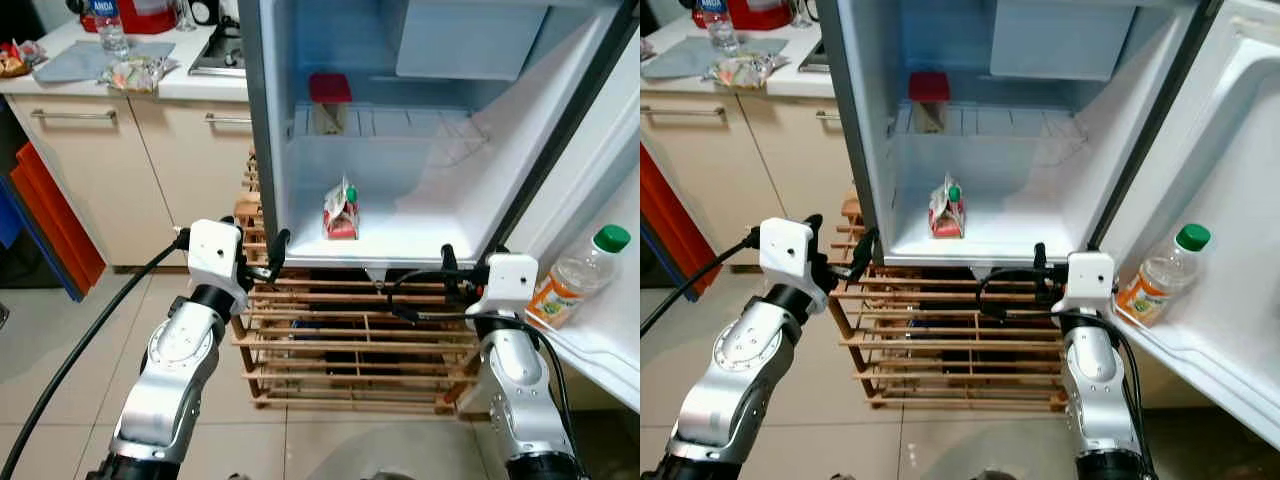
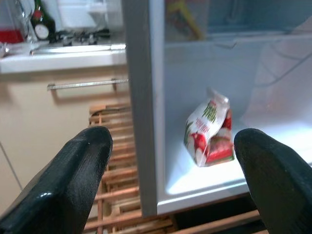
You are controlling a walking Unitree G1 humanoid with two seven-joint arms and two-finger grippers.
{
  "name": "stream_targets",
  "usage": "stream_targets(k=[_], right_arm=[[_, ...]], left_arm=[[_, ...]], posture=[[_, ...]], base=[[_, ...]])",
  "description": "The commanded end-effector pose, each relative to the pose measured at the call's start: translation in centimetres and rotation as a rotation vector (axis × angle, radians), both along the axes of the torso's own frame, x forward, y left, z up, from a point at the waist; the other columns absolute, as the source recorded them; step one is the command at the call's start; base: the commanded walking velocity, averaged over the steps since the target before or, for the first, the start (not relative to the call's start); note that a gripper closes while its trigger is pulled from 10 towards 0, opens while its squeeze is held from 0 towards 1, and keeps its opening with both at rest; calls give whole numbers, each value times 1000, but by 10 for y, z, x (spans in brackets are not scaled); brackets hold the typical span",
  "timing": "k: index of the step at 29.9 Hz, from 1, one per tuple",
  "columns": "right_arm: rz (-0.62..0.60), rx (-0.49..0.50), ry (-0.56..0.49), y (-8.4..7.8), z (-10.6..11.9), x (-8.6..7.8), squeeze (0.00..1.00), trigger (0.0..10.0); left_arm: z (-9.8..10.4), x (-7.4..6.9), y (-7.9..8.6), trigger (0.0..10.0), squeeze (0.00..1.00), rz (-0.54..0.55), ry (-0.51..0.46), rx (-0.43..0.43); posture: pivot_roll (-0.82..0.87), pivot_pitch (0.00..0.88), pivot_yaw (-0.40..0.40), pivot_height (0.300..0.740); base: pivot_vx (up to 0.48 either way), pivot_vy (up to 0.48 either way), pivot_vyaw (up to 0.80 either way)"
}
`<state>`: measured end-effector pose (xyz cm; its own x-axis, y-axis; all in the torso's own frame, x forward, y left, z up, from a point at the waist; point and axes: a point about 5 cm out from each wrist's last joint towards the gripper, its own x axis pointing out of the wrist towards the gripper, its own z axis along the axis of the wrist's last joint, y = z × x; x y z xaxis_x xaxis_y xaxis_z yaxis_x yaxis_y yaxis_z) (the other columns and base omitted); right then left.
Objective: Restocking fridge
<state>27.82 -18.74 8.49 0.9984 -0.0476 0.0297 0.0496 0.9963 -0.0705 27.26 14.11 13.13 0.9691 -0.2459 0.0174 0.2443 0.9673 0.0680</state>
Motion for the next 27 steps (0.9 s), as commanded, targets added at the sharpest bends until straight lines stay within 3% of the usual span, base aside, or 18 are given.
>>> stream_targets(k=[1,27], right_arm=[[14,8,17,-1,-1,2,0,10000],[27,-22,106,-9,-18,6,0,10000]], left_arm=[[3,4,0,10000,0,5,-18,6],[3,14,-4,10000,0,12,-65,11]], posture=[[-82,0,-8,740],[-89,0,-21,740]], base=[[0,0,0],[-10,0,0]])
